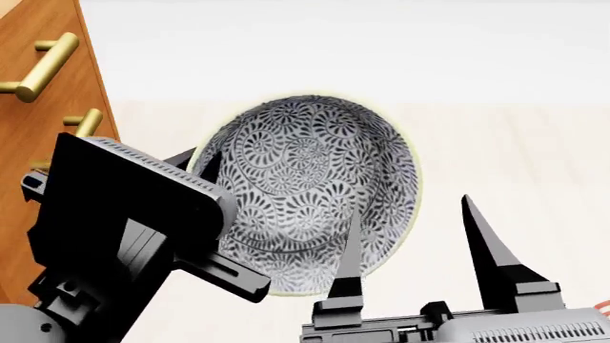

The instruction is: Put the bowl on top of the cabinet.

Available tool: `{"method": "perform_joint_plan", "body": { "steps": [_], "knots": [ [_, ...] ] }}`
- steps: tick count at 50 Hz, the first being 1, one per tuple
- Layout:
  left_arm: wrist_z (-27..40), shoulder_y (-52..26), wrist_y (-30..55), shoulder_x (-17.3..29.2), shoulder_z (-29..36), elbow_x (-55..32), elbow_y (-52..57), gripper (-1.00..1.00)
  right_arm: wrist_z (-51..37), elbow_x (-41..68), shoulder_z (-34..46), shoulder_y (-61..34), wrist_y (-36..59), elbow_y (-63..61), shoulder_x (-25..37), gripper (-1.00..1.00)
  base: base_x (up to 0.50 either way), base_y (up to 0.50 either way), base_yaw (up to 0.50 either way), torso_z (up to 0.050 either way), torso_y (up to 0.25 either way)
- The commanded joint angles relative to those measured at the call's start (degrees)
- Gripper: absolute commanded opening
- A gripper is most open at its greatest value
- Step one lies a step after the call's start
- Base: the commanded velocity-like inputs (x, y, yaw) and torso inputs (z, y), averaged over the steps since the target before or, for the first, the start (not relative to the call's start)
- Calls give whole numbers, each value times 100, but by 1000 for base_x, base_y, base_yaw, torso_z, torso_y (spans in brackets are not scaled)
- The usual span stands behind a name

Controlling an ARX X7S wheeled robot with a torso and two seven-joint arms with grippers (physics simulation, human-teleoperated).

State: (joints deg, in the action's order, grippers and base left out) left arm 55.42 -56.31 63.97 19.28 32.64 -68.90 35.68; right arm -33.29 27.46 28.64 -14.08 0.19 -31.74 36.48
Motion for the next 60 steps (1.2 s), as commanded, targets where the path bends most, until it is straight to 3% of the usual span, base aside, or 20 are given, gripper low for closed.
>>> {"method": "perform_joint_plan", "body": {
  "steps": [1, 11, 28, 33, 35, 36, 39, 42, 43, 50, 60],
  "knots": [
    [-102, -383, 61, -231, 313, 419, -397, -100, 133, 254, -294, 328, -570, 310, 80, 100, 0, 0, 0, 0, 0],
    [-518, -579, -168, -337, 861, 1176, -1177, -100, 443, 583, -643, 761, -1415, 859, 80, 100, 0, 0, 0, 0, 0],
    [-976, -903, -499, -539, 1253, 1667, -1960, -100, 729, 993, -1167, 1459, -2464, 1315, 57, 100, 0, 0, 0, 1, 1],
    [-842, -1201, -258, -678, 1487, 1912, -2380, -100, 1067, 1434, -1216, 1529, -2853, 1579, -129, 100, 0, 0, 0, 0, 0],
    [-442, -1536, 332, -860, 1707, 2087, -2753, -100, 1235, 1721, -1266, 1519, -3001, 1785, -225, 100, 0, 0, 0, 0, 0],
    [-464, -1738, 370, -849, 2048, 2333, -2777, -100, 1334, 1914, -1307, 1548, -3087, 1868, -254, 100, 0, 0, 0, 0, 0],
    [-625, -1930, 249, -846, 2124, 2437, -2916, -100, 1620, 2374, -1452, 1629, -3395, 2276, -452, 100, 0, 0, 0, 0, 0],
    [-624, -1933, 243, -846, 2128, 2435, -2921, -100, 1626, 2375, -1456, 1629, -3393, 2280, -456, 100, 0, 0, 0, 0, 0],
    [-670, -2188, 286, -906, 2374, 2654, -3166, -100, 2112, 2985, -1509, 1651, -3539, 2688, -637, 100, 0, 0, 0, 0, 10],
    [-1013, -2592, 129, -1120, 2682, 2905, -3872, -100, 2633, 3480, -1520, 1263, -3491, 3614, -945, 100, 0, 0, 0, 0, 0],
    [-1498, -3157, -279, -1265, 2953, 3185, -4373, -100, 2724, 3662, -1497, 730, -3213, 4251, -1043, 100, 0, 0, 0, 0, 0]
  ]
}}
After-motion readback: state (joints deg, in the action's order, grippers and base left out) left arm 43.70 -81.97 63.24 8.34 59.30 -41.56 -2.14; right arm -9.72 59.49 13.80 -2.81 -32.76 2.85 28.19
